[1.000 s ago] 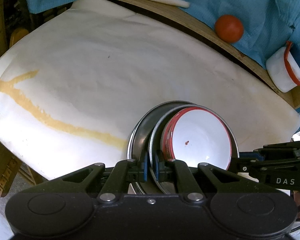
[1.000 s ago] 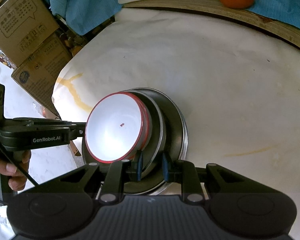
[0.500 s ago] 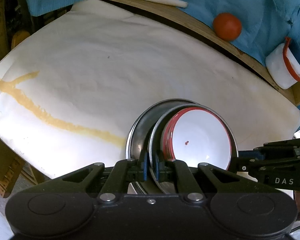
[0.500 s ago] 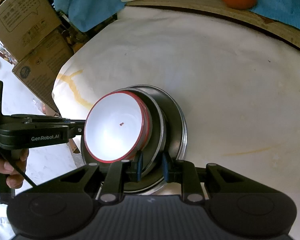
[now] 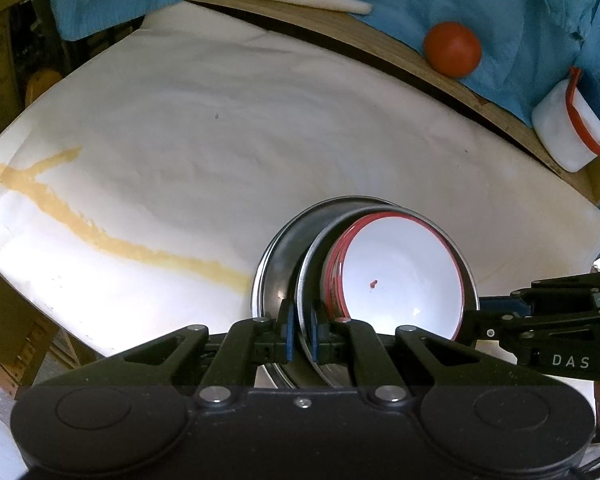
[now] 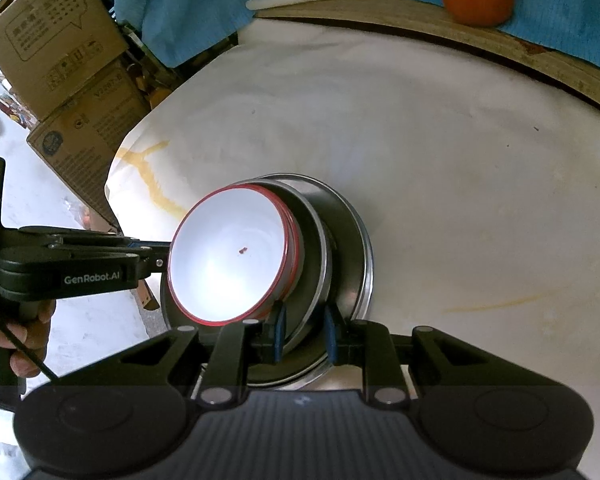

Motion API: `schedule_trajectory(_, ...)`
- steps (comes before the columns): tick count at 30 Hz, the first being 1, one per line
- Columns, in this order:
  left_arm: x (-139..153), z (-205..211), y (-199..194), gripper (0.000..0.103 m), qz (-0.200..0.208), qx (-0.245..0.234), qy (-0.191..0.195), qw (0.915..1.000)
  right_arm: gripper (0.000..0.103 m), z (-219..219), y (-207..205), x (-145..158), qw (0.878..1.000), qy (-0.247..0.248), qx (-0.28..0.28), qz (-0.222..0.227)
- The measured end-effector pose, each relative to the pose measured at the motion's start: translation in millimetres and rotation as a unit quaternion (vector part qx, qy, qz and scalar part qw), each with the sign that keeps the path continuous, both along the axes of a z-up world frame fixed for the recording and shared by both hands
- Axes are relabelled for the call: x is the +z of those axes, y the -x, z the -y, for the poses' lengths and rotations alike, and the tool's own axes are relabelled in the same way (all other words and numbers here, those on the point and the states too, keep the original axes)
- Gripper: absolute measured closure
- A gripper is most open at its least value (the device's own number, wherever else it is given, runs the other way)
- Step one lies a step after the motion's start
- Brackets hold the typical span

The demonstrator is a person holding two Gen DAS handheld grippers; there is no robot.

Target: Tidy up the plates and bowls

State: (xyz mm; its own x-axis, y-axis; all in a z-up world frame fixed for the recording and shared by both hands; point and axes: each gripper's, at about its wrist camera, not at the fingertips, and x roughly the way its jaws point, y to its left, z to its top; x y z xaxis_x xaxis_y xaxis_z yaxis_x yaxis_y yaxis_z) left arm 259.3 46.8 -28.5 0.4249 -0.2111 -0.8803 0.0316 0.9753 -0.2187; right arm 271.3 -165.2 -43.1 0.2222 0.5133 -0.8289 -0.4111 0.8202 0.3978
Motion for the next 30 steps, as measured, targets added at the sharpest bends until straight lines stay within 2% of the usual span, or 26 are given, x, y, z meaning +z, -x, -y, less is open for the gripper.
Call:
schedule_trajectory(9,2,6,5,0.096,0.012,0.004,-0.016,0.9998,0.079,-1,1,1,1.000,0.001,0.005,0.010)
schedule_trajectory(12,3,8,9,0.092,0.019,0.009,-0.026,0.9995,0.079,-2,2,2,1.000,0.002,0.006,0.018)
schedule_trajectory(18,5,6,20,0.071,0.040,0.028,-0.045,0.9978,0.078,-1,8,5,0.999,0.004,0.012,0.043)
schedule_trajectory(23,10,0,36,0.046,0.062,0.054,-0.047,0.9955,0.063,7,17,10,0.998,0.000,0.001,0.064)
schedule_trajectory(27,14,3,50,0.041,0.082,0.063,-0.048,0.9934,0.053,12,28,14,0.996,-0.009,-0.006,0.083)
schedule_trajectory(30,19,5,63,0.032,0.105,0.072,-0.051,0.9906,0.048,13,37,18,0.994,-0.007,-0.010,0.105)
